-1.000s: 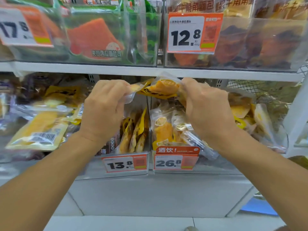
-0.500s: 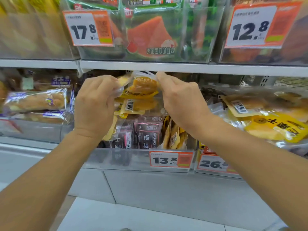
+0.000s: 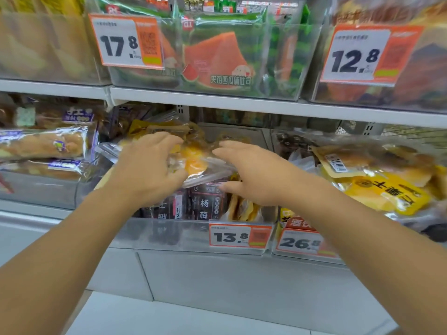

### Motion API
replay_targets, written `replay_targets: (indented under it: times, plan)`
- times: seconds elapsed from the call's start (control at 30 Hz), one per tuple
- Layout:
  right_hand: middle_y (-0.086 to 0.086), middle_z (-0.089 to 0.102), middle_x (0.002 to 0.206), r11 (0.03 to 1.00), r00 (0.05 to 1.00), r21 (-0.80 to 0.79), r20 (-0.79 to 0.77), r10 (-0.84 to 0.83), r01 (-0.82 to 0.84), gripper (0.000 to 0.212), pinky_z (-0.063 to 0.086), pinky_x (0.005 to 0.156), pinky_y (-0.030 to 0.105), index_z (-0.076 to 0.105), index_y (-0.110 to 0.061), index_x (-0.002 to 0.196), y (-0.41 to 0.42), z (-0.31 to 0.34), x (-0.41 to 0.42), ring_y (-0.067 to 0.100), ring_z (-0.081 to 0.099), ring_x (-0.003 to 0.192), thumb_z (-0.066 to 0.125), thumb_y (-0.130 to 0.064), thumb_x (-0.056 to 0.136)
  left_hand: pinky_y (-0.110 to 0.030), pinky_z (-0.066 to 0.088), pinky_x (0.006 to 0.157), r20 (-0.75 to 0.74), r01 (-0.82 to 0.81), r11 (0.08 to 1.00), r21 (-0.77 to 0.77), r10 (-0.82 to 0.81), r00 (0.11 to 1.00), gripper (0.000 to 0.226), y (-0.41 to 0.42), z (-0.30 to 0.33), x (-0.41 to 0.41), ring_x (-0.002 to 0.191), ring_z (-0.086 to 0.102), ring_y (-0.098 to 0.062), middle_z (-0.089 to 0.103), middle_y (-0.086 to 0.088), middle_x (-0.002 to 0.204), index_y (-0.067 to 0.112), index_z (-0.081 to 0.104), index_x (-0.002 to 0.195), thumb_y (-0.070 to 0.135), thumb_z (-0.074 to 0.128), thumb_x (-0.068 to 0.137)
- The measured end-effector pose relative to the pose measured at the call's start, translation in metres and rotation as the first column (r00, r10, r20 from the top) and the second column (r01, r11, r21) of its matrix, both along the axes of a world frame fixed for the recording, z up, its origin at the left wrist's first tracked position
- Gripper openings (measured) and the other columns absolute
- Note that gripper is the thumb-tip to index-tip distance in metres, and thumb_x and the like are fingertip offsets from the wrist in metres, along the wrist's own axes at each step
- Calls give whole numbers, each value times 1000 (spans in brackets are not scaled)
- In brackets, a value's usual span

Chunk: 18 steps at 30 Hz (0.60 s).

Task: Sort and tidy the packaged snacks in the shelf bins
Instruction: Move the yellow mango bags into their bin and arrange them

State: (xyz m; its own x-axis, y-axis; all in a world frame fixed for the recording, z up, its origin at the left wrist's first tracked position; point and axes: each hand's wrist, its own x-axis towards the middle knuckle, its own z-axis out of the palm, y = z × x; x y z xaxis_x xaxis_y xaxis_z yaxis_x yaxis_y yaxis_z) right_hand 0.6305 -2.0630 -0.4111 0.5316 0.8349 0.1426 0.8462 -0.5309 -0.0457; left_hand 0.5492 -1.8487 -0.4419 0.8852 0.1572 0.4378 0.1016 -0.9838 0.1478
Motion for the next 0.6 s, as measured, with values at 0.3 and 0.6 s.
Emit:
replay_targets:
  times: [0.3, 0.6]
  plan:
    - [7, 59, 86, 883, 878, 16, -121, -463, 468, 34, 33, 72, 31, 58, -8, 94, -61, 10, 74, 32, 58, 96, 40, -34, 106, -53, 20, 121, -276, 251, 937, 243, -182, 944, 77, -76, 1, 28, 149, 19, -19, 22, 9, 163, 44, 22, 153, 72, 46, 85]
    - [13, 67, 100, 891, 871, -120, -188, -453, 437, 46, 53, 73, 34, 58, -4, 133, -55, 21, 97, 24, 58, 81, 60, -21, 90, -58, 24, 117, -292, 210, 967, 144, -161, 943, 51, -59, -11, 55, 146, 26, -21, 24, 12, 162, 50, 23, 151, 47, 39, 103]
